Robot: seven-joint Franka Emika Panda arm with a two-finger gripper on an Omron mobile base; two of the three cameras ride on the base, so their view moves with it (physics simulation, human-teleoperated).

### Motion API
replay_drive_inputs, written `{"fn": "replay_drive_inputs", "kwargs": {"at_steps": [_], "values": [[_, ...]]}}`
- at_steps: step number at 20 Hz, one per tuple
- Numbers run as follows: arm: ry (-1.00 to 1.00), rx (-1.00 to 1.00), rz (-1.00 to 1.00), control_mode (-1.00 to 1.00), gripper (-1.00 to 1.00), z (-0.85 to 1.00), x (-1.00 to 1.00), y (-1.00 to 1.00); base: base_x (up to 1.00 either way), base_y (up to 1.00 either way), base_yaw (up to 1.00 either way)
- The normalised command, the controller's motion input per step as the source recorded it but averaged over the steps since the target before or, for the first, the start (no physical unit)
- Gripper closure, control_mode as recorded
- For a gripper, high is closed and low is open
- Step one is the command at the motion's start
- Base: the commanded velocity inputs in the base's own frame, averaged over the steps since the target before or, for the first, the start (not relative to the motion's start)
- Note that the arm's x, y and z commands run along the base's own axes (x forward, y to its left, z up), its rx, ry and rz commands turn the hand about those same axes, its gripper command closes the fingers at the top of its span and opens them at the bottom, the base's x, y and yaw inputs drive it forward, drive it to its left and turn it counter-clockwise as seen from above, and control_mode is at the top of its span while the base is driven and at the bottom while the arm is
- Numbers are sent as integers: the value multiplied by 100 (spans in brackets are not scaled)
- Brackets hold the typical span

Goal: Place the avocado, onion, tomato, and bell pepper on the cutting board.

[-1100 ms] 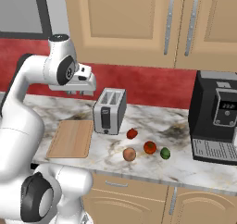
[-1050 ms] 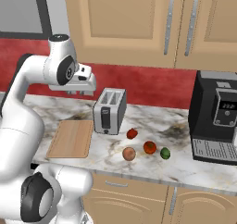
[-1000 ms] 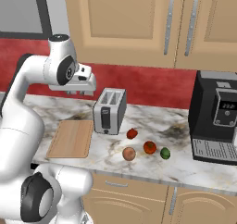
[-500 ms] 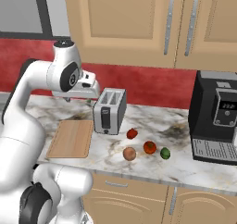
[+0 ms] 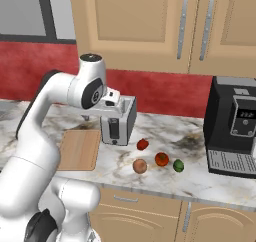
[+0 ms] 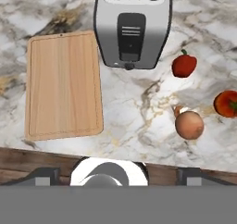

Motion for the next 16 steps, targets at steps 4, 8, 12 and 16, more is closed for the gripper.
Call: {"fn": "replay_drive_inputs", "kwargs": {"at_steps": [4,8,12,16], "values": [[12,4,0,-100,-100,-15,-9,-59,0,0,0],[9,5,0,-100,-100,-16,-14,-54,0,0,0],[3,1,0,-100,-100,-9,-11,-32,0,0,0],[1,0,0,-100,-100,-12,-3,-18,0,0,0]]}}
